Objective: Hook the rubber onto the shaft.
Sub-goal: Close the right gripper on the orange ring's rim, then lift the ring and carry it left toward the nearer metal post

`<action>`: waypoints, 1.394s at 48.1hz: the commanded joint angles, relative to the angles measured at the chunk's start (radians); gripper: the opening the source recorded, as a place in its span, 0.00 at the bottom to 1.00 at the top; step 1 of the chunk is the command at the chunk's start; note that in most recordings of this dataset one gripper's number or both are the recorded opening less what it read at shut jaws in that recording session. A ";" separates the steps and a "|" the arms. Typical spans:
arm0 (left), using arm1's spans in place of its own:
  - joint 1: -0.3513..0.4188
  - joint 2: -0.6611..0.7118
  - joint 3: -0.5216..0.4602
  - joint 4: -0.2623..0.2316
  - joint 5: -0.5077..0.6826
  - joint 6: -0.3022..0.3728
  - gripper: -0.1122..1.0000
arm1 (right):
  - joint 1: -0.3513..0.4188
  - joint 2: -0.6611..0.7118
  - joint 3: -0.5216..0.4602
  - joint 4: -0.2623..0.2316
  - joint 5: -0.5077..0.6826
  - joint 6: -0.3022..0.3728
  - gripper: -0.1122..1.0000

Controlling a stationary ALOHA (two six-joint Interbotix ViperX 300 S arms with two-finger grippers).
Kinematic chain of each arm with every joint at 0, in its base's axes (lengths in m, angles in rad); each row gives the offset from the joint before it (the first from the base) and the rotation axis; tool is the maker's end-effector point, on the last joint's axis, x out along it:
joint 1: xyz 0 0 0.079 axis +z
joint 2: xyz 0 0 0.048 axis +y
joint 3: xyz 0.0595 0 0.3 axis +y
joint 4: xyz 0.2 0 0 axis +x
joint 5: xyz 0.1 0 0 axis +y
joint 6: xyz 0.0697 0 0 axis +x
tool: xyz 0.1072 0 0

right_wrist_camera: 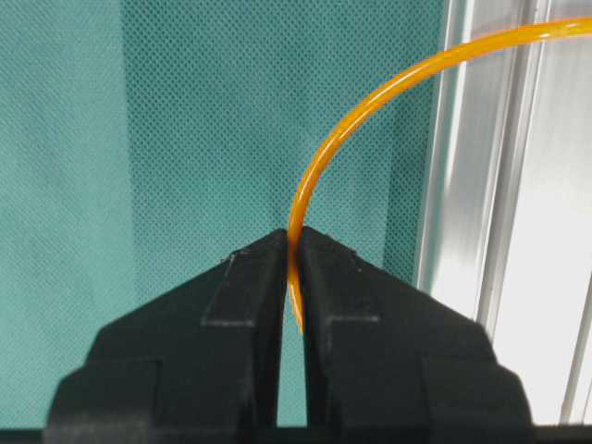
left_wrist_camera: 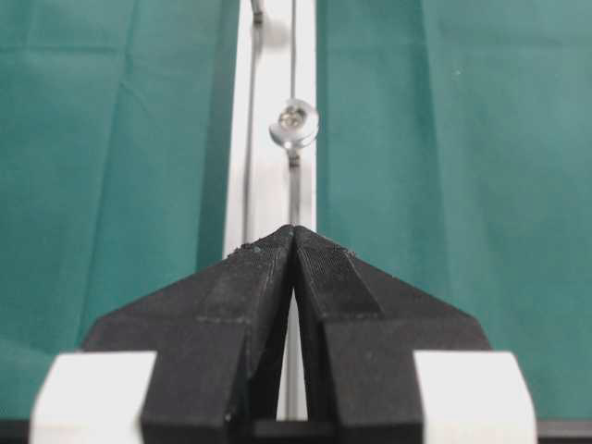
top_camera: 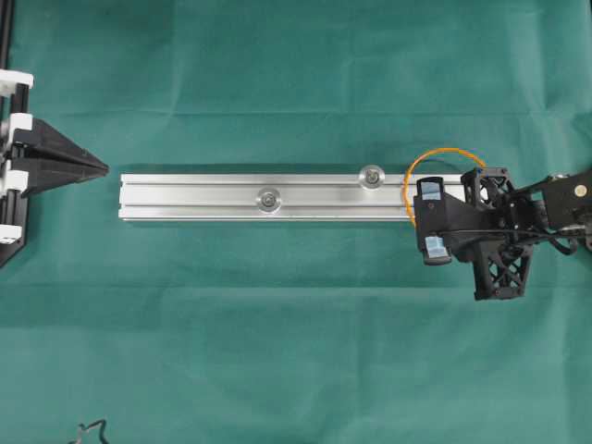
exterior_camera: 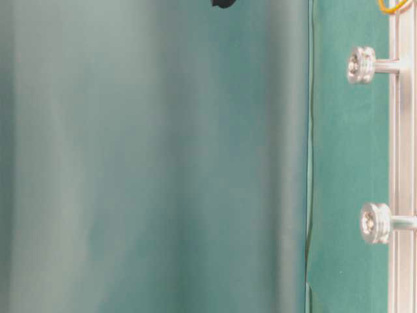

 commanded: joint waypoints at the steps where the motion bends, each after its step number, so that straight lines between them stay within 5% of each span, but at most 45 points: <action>1: 0.000 0.008 -0.031 0.003 -0.009 0.000 0.10 | 0.003 -0.008 -0.012 0.000 -0.008 -0.002 0.16; 31: 0.002 0.008 -0.031 0.002 -0.009 0.000 0.10 | 0.002 -0.054 -0.029 -0.008 0.029 -0.002 0.16; 67: 0.002 0.008 -0.031 0.003 -0.009 0.000 0.10 | 0.002 -0.221 -0.207 -0.106 0.360 -0.002 0.16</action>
